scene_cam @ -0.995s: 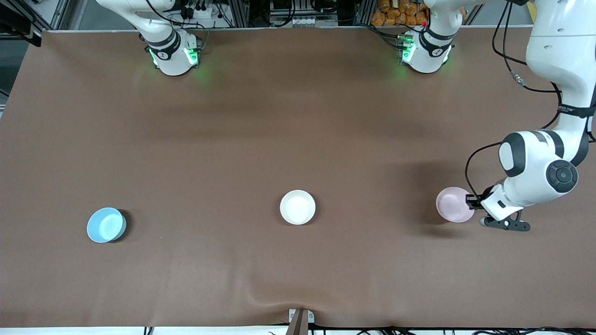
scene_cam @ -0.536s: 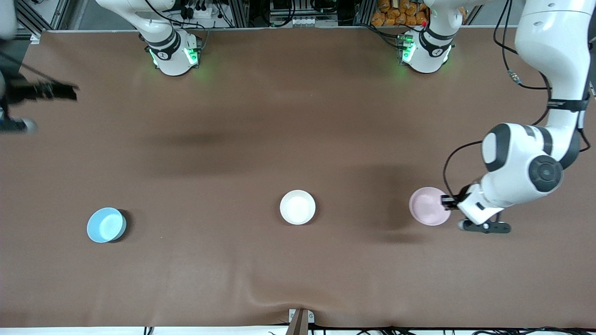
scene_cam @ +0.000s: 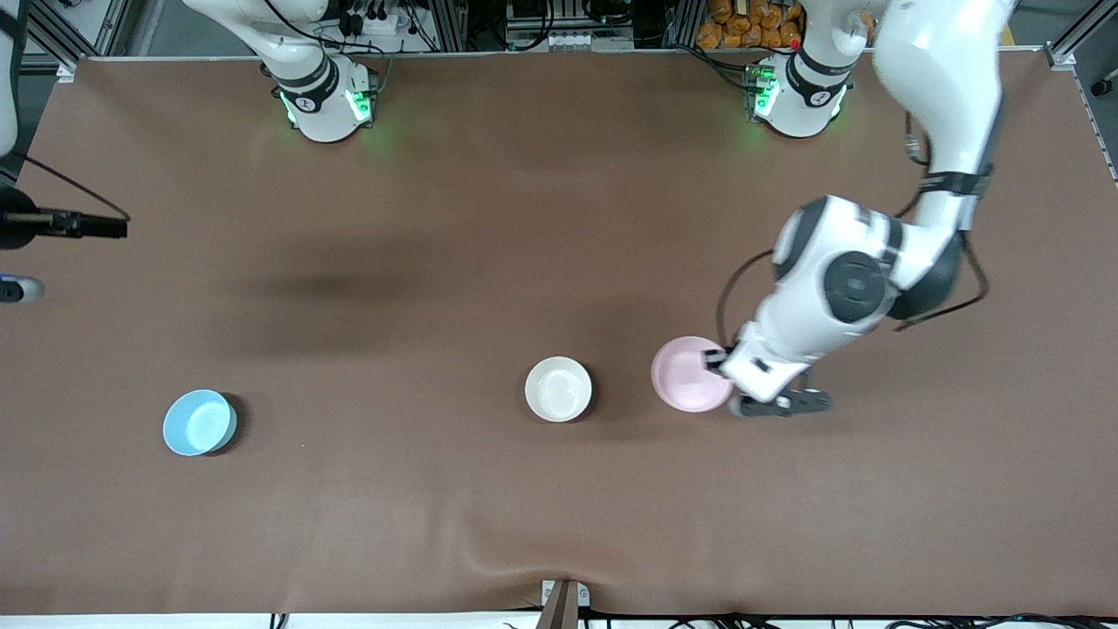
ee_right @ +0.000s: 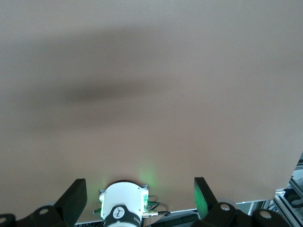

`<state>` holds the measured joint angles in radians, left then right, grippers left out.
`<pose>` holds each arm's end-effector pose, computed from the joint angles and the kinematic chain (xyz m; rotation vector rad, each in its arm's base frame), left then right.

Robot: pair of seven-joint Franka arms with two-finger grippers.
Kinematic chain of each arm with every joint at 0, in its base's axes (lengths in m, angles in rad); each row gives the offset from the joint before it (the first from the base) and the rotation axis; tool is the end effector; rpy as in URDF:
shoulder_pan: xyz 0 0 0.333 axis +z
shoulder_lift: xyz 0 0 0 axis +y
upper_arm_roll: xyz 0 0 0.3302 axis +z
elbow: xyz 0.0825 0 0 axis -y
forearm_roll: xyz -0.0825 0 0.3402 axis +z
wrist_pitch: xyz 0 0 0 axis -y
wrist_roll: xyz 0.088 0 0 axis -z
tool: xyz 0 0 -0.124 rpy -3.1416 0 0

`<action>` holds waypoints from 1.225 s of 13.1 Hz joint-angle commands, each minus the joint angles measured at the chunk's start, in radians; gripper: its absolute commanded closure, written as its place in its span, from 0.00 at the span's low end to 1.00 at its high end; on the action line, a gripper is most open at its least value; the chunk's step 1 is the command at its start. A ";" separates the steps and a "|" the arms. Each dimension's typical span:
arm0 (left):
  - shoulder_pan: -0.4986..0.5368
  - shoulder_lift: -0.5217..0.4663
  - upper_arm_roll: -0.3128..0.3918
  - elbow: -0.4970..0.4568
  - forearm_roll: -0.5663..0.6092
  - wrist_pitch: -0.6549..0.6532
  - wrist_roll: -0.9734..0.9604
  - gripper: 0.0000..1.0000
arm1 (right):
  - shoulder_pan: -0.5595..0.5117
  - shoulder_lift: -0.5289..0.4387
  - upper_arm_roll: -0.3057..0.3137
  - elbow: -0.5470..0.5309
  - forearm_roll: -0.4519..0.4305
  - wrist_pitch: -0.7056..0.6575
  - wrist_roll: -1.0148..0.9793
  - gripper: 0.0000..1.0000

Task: Stack pink and blue bowls on white bowl
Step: 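Carry the pink bowl onto the white bowl while the right gripper reaches out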

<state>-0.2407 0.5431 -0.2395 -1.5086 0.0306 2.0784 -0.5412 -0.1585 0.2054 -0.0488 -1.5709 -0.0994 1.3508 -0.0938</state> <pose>0.6090 -0.2838 0.3752 3.0355 0.1253 -0.0152 0.5134 -0.1199 0.5024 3.0182 -0.1743 -0.6708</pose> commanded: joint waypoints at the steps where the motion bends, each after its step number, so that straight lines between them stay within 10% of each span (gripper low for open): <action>1: -0.077 0.102 0.011 0.140 -0.026 -0.026 -0.081 1.00 | -0.064 0.113 0.013 0.022 -0.011 0.034 0.000 0.00; 16: -0.229 0.313 0.022 0.215 -0.058 0.302 -0.175 1.00 | -0.095 0.471 0.017 -0.006 0.118 0.892 -0.290 0.00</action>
<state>-0.4541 0.8253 -0.2321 -1.3280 -0.0113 2.3543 -0.7108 -0.2505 0.6548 -0.0367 -1.5725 -0.0044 2.1910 -0.3421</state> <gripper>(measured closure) 0.974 0.000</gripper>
